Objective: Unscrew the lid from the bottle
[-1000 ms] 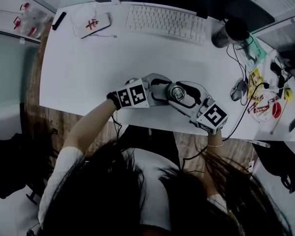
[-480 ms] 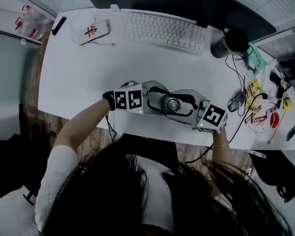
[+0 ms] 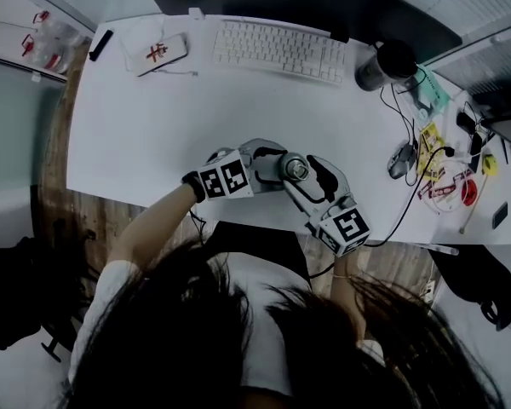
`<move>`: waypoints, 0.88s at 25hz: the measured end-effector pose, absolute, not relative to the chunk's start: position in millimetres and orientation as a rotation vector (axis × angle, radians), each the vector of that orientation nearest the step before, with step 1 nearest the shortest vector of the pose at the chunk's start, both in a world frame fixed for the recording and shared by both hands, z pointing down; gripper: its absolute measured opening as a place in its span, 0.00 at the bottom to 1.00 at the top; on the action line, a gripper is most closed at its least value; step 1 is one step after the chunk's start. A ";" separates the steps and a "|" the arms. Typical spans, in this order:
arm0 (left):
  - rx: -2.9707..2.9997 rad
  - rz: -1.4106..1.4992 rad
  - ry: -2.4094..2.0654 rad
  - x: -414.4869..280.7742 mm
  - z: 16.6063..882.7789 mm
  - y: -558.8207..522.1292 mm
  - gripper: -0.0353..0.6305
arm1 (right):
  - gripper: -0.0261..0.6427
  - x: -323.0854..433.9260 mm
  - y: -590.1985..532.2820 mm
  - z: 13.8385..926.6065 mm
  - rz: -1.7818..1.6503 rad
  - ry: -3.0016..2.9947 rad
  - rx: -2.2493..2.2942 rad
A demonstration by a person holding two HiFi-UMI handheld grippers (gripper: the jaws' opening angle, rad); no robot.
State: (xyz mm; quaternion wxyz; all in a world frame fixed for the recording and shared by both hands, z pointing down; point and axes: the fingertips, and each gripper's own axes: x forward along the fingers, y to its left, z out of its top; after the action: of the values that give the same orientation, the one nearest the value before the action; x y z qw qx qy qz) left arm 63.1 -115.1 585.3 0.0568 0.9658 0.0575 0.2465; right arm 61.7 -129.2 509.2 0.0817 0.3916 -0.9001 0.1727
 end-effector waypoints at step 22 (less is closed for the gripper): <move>2.865 0.690 -0.126 64.9 585.6 -110.2 0.59 | 0.42 59.0 -126.3 510.1 0.493 -2.687 1.208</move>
State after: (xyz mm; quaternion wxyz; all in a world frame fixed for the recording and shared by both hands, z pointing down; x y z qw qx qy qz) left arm 64.9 -110.2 585.6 0.0957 0.9668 -0.0427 0.2330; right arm 59.0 -126.3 510.1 0.0772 0.4032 -0.8969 0.1646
